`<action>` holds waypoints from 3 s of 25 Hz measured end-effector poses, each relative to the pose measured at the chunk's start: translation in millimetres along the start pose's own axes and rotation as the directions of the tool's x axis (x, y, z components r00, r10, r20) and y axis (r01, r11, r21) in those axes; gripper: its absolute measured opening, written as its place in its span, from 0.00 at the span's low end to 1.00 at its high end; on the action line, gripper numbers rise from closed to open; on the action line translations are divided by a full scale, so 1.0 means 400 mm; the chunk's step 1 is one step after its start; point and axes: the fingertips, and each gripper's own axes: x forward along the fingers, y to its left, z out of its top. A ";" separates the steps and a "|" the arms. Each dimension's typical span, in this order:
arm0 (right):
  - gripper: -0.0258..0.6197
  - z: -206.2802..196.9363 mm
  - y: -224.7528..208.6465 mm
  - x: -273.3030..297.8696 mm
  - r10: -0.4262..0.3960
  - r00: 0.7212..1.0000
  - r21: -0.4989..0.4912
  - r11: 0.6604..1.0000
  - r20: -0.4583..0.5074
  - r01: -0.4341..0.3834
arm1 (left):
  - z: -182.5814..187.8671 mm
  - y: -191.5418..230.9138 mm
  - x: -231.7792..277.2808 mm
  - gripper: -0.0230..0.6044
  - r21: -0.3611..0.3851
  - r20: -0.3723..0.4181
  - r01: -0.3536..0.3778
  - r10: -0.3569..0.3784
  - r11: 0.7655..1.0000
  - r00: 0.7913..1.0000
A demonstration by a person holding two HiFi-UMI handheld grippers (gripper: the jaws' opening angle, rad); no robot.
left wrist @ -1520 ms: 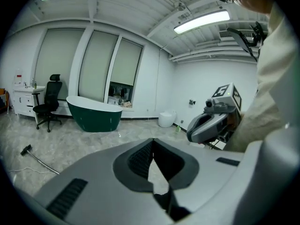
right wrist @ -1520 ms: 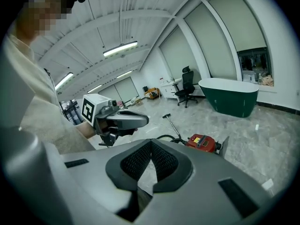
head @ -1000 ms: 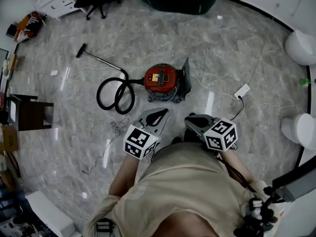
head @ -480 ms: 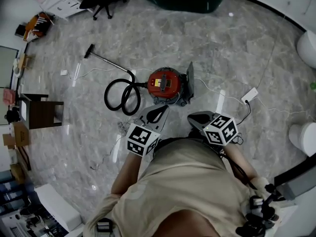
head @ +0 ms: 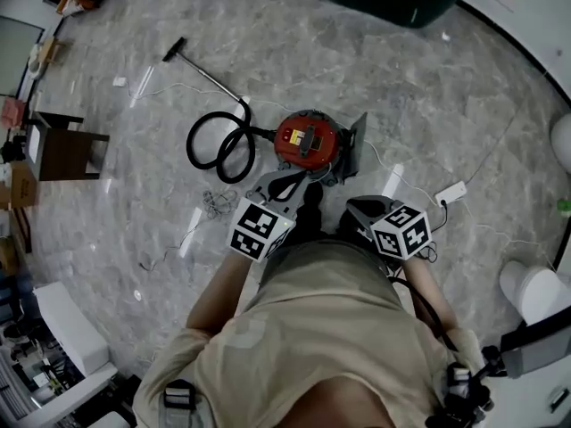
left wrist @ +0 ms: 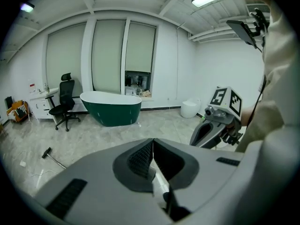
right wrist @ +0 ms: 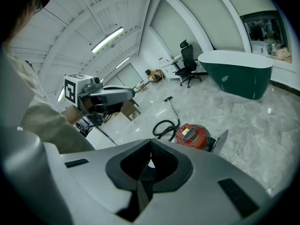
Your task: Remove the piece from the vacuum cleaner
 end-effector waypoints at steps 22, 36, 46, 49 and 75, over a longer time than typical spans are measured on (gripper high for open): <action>0.04 0.058 -0.225 0.262 -0.170 0.974 0.311 0.927 -0.147 0.209 | -0.201 0.326 0.266 0.04 0.083 -0.202 0.178 -0.159 0.981 0.966; 0.04 -0.099 -0.632 0.393 -0.121 0.978 0.532 0.824 -0.171 0.195 | -0.387 0.337 0.531 0.04 0.038 -0.420 0.145 -0.116 0.989 0.900; 0.38 -0.220 -0.916 0.543 -0.256 0.938 0.523 0.780 -0.234 0.344 | -0.579 0.250 0.633 0.04 -0.096 -0.461 0.181 -0.205 0.979 0.863; 0.43 -0.257 -0.959 0.590 -0.253 0.928 0.514 0.777 -0.274 0.364 | -0.618 0.287 0.673 0.04 -0.075 -0.465 0.162 -0.178 0.984 0.867; 0.09 -0.411 -1.043 0.717 -0.217 0.897 0.398 0.838 -0.384 0.373 | -0.771 0.372 0.798 0.04 -0.016 -0.555 0.105 -0.097 0.994 0.826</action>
